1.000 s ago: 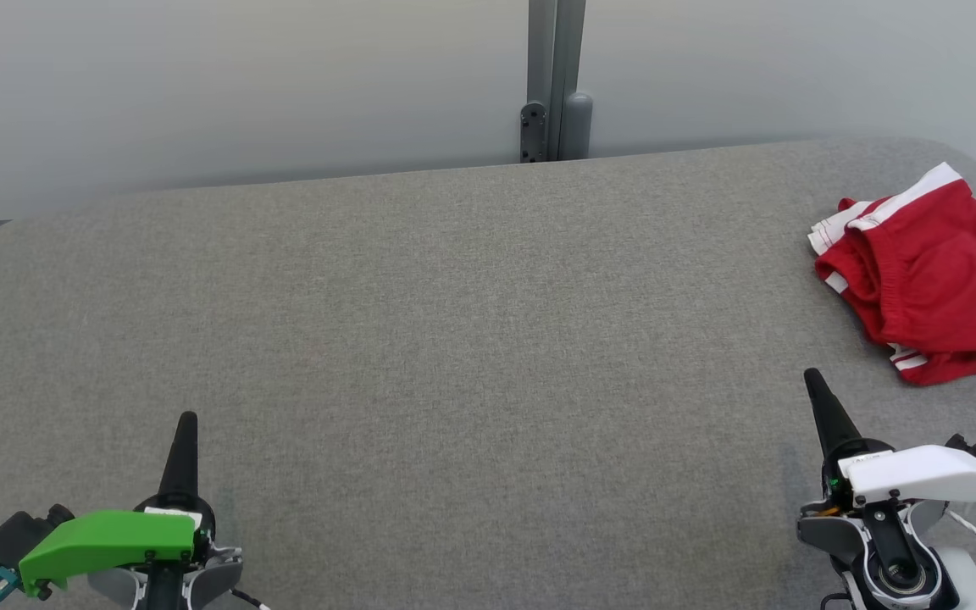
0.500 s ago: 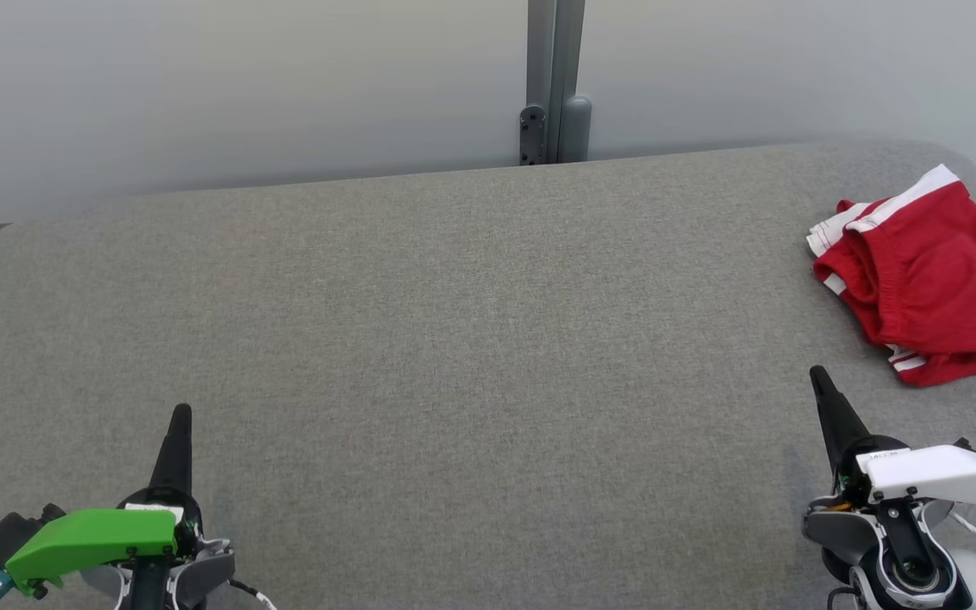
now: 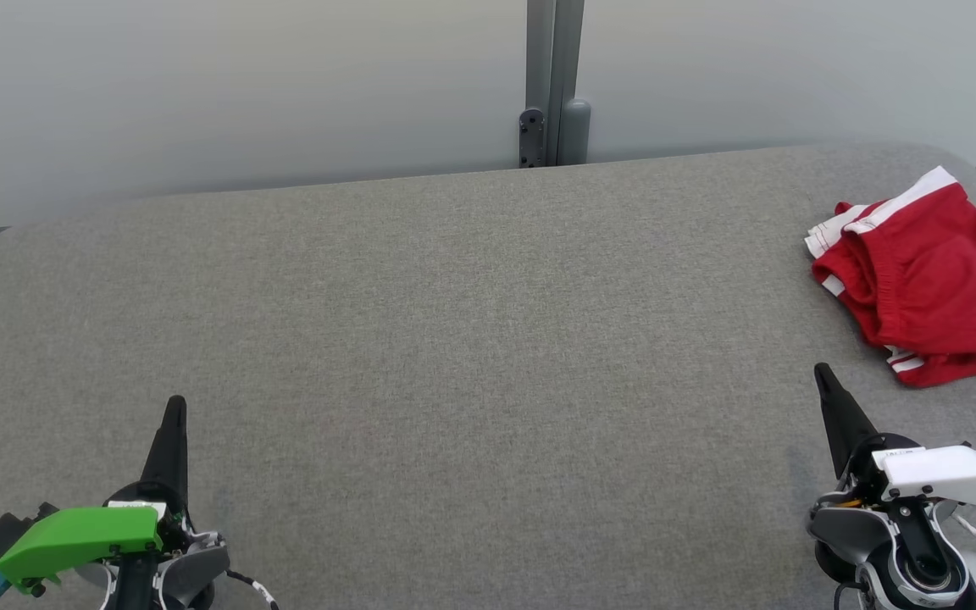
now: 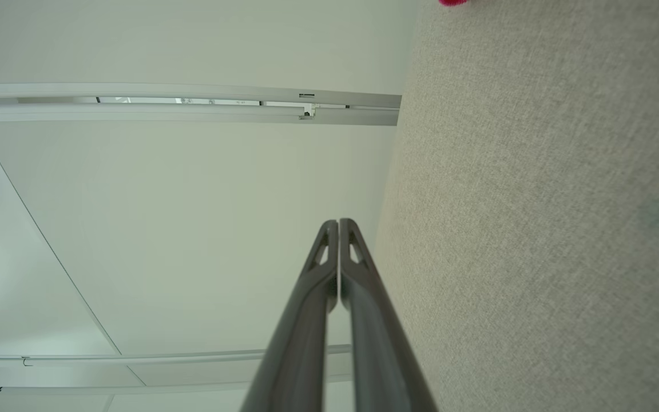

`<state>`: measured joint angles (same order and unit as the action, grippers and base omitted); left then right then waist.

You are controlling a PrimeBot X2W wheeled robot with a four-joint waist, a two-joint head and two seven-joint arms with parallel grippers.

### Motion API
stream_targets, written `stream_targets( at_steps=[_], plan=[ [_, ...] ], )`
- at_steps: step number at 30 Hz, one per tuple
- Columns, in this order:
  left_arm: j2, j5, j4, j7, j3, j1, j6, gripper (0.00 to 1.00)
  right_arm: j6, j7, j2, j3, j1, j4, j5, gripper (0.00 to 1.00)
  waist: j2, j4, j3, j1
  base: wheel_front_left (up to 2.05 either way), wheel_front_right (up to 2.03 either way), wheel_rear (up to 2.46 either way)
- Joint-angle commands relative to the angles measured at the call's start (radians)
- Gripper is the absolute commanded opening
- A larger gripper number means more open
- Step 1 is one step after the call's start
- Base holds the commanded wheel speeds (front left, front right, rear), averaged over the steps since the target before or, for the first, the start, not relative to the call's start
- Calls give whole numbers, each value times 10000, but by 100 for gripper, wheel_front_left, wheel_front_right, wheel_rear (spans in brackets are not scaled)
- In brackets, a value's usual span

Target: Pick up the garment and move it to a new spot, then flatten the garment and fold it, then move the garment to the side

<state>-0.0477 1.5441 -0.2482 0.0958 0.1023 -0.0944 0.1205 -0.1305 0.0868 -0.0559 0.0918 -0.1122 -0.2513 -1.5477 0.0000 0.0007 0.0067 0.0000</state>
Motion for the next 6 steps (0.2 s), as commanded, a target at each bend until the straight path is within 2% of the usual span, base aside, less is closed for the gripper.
stream_targets(
  at_steps=[1,6],
  plan=[
    [-48,169,44,71,71,-184,62,0,-4,72,-40,58,76,78,-221,0,0,-1,-4,0,0,0,0],
    [-49,510,42,163,123,-191,115,0,-4,167,-35,114,86,90,-527,0,0,-4,-21,0,0,0,0]
  ],
)
